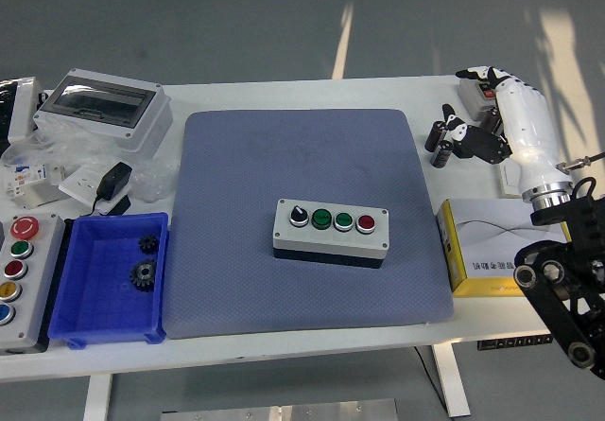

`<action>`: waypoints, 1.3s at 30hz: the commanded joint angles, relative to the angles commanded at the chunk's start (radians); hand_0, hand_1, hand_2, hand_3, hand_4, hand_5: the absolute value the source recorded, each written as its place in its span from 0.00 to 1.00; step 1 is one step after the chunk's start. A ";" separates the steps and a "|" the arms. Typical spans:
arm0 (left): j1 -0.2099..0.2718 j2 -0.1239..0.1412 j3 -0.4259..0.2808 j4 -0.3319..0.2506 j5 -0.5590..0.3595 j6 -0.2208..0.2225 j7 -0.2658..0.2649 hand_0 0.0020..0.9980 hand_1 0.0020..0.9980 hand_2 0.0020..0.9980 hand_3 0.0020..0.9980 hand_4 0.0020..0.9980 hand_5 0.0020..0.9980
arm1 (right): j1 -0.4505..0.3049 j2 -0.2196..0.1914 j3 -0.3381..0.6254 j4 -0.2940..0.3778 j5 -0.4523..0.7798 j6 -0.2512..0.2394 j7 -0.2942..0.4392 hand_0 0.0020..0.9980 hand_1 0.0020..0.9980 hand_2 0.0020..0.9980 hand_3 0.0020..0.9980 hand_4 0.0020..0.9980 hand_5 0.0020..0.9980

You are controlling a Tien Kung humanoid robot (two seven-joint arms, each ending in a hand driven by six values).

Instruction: Pick up the button,place it on the desk,press the button,press the button

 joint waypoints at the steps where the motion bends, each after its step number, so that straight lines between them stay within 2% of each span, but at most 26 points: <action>1: 0.000 0.000 0.000 0.000 0.001 0.000 -0.001 0.62 0.57 0.54 0.59 0.60 0.17 | 0.002 -0.002 -0.011 0.007 0.021 -0.003 0.001 0.84 0.81 0.80 0.75 0.82 0.54; 4: -0.001 0.002 -0.001 0.000 0.004 -0.001 -0.002 0.62 0.57 0.54 0.59 0.60 0.17 | 0.013 -0.012 -0.044 0.037 0.120 0.014 -0.009 0.84 0.81 0.80 0.75 0.82 0.54; 7: -0.003 0.005 -0.002 0.000 0.006 -0.001 -0.003 0.62 0.57 0.54 0.59 0.60 0.17 | 0.033 -0.019 -0.084 0.034 0.171 0.045 -0.081 0.81 0.79 0.78 0.71 0.78 0.49; 11: -0.006 0.005 0.000 0.000 0.006 -0.002 -0.005 0.62 0.57 0.54 0.59 0.60 0.17 | 0.049 -0.026 -0.124 0.026 0.108 0.112 -0.172 0.81 0.79 0.78 0.71 0.78 0.49; 12: -0.007 0.005 0.001 0.000 0.006 -0.003 -0.006 0.62 0.57 0.54 0.60 0.60 0.17 | 0.055 -0.029 -0.135 0.026 0.092 0.133 -0.198 0.79 0.78 0.77 0.71 0.76 0.40; 15: -0.010 0.003 0.002 0.000 0.007 -0.004 -0.006 0.62 0.57 0.54 0.60 0.60 0.17 | 0.081 -0.036 -0.167 0.028 0.058 0.194 -0.276 0.79 0.78 0.77 0.71 0.76 0.40; 17: -0.011 0.005 0.001 0.000 0.010 -0.005 -0.005 0.62 0.57 0.54 0.60 0.60 0.17 | 0.110 -0.036 -0.191 0.022 0.026 0.210 -0.327 0.79 0.78 0.77 0.71 0.76 0.40; 18: -0.012 0.006 0.001 0.000 0.012 -0.005 -0.005 0.62 0.57 0.55 0.60 0.60 0.17 | 0.130 -0.034 -0.208 0.014 0.000 0.213 -0.358 0.85 0.87 0.86 0.86 0.83 0.38; 23: -0.022 0.020 0.012 0.000 0.009 -0.008 -0.005 0.62 0.57 0.55 0.60 0.60 0.17 | 0.194 -0.026 -0.282 -0.003 -0.119 0.239 -0.493 0.85 0.87 0.86 0.86 0.83 0.38; 24: -0.025 0.024 0.015 0.000 0.007 -0.008 -0.005 0.62 0.57 0.55 0.60 0.61 0.17 | 0.198 -0.023 -0.296 0.000 -0.140 0.235 -0.516 1.00 1.00 1.00 1.00 0.93 0.33; 25: -0.028 0.029 0.018 0.000 0.006 -0.009 -0.006 0.62 0.57 0.55 0.60 0.61 0.17 | 0.198 -0.020 -0.307 0.001 -0.153 0.227 -0.536 1.00 1.00 1.00 1.00 0.93 0.33; 28: -0.031 0.038 0.025 0.000 0.001 -0.010 -0.006 0.62 0.57 0.55 0.60 0.61 0.17 | 0.190 -0.016 -0.319 -0.001 -0.149 0.193 -0.542 1.00 1.00 1.00 1.00 0.93 0.33; 33: -0.009 0.042 0.040 0.000 -0.030 -0.008 -0.011 0.62 0.57 0.55 0.60 0.62 0.18 | 0.158 -0.024 -0.296 -0.005 -0.063 0.149 -0.471 1.00 1.00 1.00 1.00 0.91 0.32; 35: 0.000 0.037 0.040 0.000 -0.034 -0.008 -0.012 0.62 0.57 0.55 0.60 0.62 0.18 | 0.136 -0.031 -0.266 0.001 -0.010 0.147 -0.424 1.00 1.00 1.00 1.00 0.91 0.32; 36: 0.001 0.034 0.038 0.000 -0.033 -0.008 -0.013 0.62 0.57 0.55 0.60 0.62 0.18 | 0.122 -0.034 -0.247 0.007 0.022 0.149 -0.396 1.00 1.00 1.00 1.00 0.85 0.23; 39: 0.002 0.026 0.035 0.000 -0.033 -0.008 -0.016 0.62 0.57 0.55 0.60 0.62 0.18 | 0.084 -0.039 -0.196 0.025 0.116 0.175 -0.317 1.00 1.00 1.00 1.00 0.85 0.23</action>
